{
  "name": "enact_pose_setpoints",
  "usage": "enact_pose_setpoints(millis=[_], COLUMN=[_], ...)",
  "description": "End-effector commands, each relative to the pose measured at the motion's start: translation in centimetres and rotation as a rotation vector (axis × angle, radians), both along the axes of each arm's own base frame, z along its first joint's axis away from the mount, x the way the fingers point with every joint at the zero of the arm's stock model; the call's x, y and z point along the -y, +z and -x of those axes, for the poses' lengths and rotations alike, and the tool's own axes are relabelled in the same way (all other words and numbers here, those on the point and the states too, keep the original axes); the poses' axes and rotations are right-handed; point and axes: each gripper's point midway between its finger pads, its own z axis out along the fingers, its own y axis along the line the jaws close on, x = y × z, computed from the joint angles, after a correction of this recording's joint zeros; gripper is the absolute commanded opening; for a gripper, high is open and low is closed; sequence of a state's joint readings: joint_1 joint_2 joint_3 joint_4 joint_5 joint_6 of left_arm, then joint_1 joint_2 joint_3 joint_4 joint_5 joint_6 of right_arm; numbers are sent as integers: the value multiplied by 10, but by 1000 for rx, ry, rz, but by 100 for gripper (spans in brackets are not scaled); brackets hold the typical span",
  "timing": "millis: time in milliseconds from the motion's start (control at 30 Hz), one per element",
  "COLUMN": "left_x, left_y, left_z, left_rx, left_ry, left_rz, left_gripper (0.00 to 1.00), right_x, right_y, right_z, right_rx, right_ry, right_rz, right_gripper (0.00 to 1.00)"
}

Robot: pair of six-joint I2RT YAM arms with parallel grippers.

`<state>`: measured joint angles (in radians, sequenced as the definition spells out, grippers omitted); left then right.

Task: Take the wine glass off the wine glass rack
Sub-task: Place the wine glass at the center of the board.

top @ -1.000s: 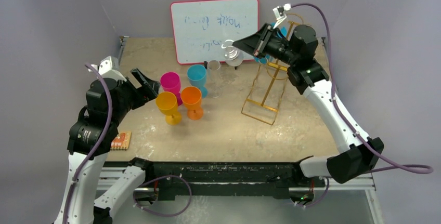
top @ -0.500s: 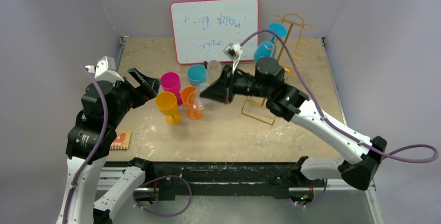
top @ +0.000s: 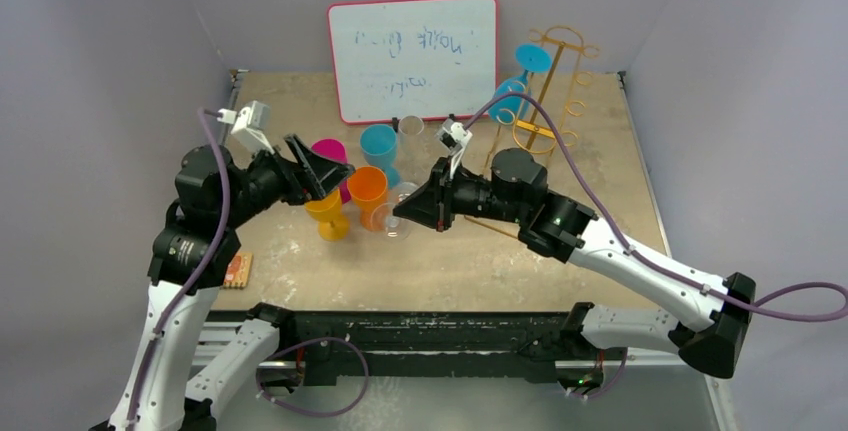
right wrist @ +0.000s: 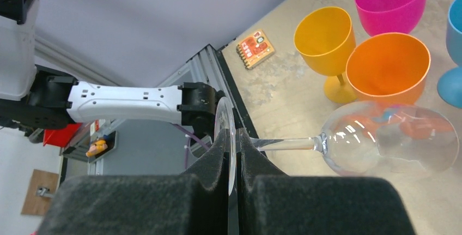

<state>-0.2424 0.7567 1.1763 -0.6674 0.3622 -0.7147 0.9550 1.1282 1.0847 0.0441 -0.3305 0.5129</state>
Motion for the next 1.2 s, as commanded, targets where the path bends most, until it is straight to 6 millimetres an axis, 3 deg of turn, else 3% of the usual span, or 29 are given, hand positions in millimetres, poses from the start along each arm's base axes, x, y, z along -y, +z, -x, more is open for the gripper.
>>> enact_pose_setpoints(millis=[0,200,300,400,467,833,1000,1100,1167], left_x=[40,45,47,49,49,56,73,87,89], left_y=[28,-9,-14,-22,-22,-13,-15,-15,-15], left_z=[43,59,65,66,67,59,56,61,60], left_rx=[153,58,61,39,38,33,26,35,43], left_ry=[-371,-497,-536,-563,-576,-575,-590,-604,-594], left_rz=[66,14,14,6,10,61,64,49,56], left_gripper=[76,66,63,44,38,35,34,24,7], right_x=[2,0,3,2,1,-1,-3,-4,-3], right_y=[41,47,54,58,57,60,58,59,59], right_z=[-2,0,1,5,6,10,7,5,6], right_rx=[108,96,104,99,89,75,70,72,72], right_ry=[-22,-12,-18,3,12,31,25,18,21], right_rz=[-130,-172,-197,-210,-204,-215,-220,-227,-228], right_gripper=[0,0,0,0,0,0,0,0,0])
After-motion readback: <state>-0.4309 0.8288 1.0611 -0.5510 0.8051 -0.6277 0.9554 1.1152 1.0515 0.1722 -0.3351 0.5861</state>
